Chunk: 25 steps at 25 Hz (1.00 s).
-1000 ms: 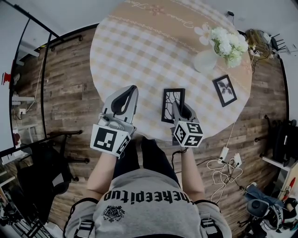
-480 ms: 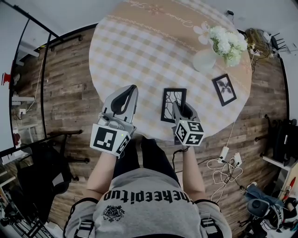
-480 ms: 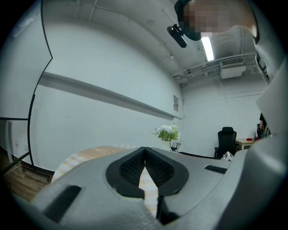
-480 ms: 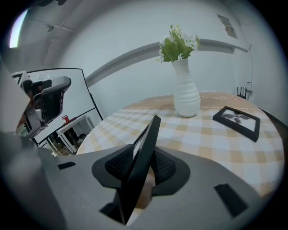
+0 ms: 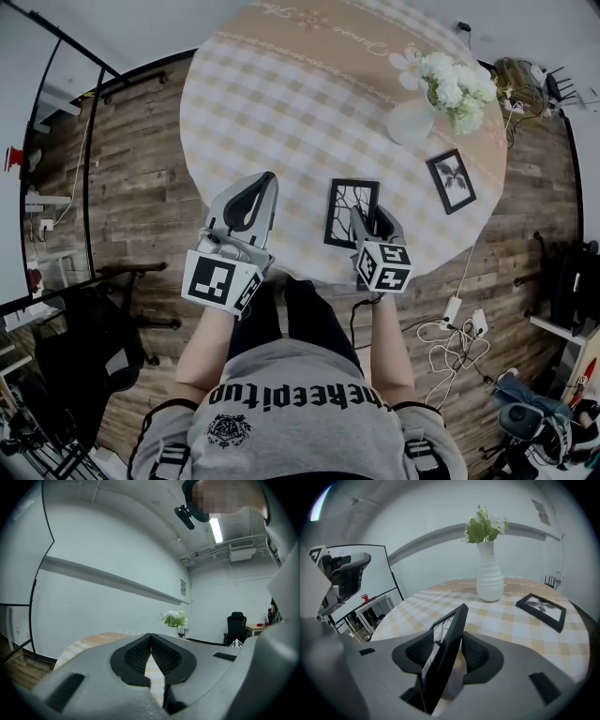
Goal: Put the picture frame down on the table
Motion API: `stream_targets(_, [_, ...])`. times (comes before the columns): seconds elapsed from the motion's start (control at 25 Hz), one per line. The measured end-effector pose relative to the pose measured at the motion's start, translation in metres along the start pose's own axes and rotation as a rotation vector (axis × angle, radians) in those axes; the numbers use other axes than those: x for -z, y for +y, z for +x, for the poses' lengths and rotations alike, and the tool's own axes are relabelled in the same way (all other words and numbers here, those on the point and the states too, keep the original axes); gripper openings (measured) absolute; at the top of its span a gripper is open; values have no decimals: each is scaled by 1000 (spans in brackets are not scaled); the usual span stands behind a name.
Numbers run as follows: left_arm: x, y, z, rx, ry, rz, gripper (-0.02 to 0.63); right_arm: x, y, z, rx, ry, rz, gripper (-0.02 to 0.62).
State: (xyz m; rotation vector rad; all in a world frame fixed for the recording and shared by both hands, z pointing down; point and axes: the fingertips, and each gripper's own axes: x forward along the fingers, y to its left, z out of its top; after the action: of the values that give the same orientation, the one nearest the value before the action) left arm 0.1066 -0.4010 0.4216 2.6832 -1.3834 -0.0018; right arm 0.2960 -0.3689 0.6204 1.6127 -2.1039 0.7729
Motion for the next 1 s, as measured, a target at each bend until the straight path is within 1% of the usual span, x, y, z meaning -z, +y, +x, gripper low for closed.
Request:
stream_targets(0.24, [1,-3,2,5,5,3,15,11,-16,2,50,16,13,224])
stream_targets(0.4, [4,-4,4,8,11,5,15,19,-23,6,57,27,47,227])
stream_targets(0.6, [5,-5,7,14,16,7,15,23,-27,9,103,56,23,224])
stream_targets(0.68, [5,-5,8,16,19,8,15,25,-31,8,151,77,-11,192])
stream_targets(0.72, [6,-4,8,16,20,7,15,25,-32,8,164,80,-26,195])
stream_targets(0.88, [6,-2,9,15,22,5,15,24,-32,9,169,67,-19,173])
stream_targets(1.0, [5,-2,8,18,21,8,15,23,-35,6,190,54,-18,151])
